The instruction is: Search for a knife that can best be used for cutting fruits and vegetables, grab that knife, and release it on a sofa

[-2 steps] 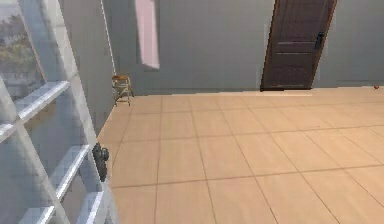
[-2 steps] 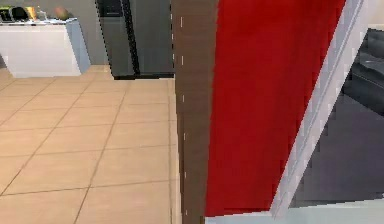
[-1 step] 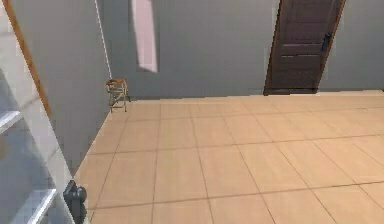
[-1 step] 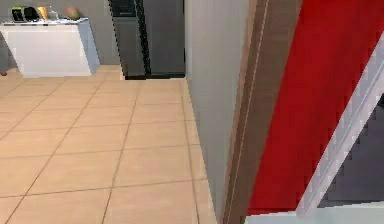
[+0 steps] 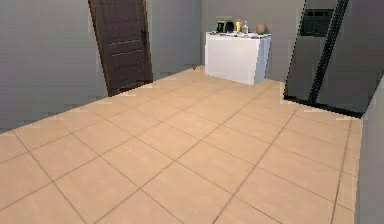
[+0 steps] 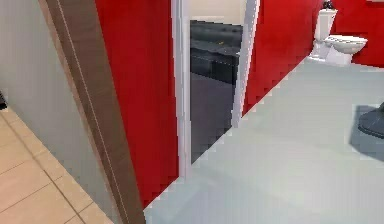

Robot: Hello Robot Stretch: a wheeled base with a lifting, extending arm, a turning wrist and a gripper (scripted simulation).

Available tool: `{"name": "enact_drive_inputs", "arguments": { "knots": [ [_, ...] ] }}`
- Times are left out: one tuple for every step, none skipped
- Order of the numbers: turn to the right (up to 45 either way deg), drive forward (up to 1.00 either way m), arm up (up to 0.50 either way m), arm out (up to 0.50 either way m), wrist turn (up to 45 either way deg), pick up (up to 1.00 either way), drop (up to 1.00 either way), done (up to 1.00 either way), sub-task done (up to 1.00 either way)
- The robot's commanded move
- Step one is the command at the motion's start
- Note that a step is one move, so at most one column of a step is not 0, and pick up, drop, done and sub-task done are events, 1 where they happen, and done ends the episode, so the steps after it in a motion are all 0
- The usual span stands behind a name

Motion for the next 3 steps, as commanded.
{"name": "enact_drive_inputs", "arguments": {
  "knots": [
    [0.0,0.45,0.00,0.00,0.0,0.00,0.00,0.00,0.00],
    [9.0,0.00,0.00,0.00,0.0,0.00,0.00,0.00,0.00],
    [0.0,1.00,0.00,0.00,0.0,0.00,0.00,0.00,0.00]
  ]
}}
